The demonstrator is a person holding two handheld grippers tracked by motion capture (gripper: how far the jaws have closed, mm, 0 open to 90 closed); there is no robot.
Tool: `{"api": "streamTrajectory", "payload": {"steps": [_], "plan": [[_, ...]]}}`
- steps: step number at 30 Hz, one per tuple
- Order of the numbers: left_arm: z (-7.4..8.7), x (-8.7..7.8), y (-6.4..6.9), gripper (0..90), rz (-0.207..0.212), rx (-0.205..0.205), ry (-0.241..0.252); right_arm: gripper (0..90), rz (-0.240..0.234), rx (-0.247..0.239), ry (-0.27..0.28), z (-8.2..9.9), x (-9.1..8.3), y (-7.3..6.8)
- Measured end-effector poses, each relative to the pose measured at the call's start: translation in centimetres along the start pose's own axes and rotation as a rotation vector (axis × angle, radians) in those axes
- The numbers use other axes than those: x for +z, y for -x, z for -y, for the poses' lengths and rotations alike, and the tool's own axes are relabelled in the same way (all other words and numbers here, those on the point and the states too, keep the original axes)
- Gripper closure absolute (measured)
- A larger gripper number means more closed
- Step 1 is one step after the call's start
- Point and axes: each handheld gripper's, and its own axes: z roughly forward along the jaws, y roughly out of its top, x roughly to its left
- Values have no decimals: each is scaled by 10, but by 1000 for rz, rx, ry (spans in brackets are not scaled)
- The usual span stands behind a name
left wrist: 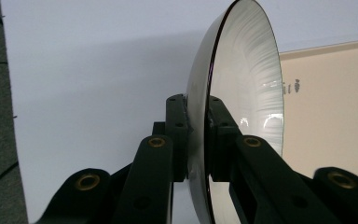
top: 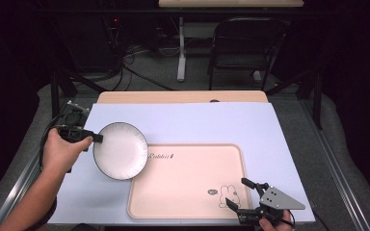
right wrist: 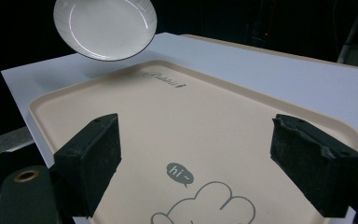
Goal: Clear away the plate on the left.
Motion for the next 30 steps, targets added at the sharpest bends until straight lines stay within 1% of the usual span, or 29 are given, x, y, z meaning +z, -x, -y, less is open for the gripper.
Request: {"api": "streamTrajectory", "payload": {"steps": [1, 15, 20, 25, 30], "plan": [[-3, 2, 5, 815, 6, 9, -2, 154, 0, 0, 0, 0, 0, 0], [-19, 19, 43, 815, 48, 79, -18, 154, 0, 1, 0, 0, 0, 0], [-24, 26, 57, 815, 71, 93, -17, 154, 0, 0, 0, 0, 0, 0], [-29, 32, 73, 814, 77, 128, -28, 154, 0, 0, 1, 0, 0, 0], [-34, 37, 88, 814, 99, 161, -36, 154, 0, -1, 1, 0, 0, 0]]}}
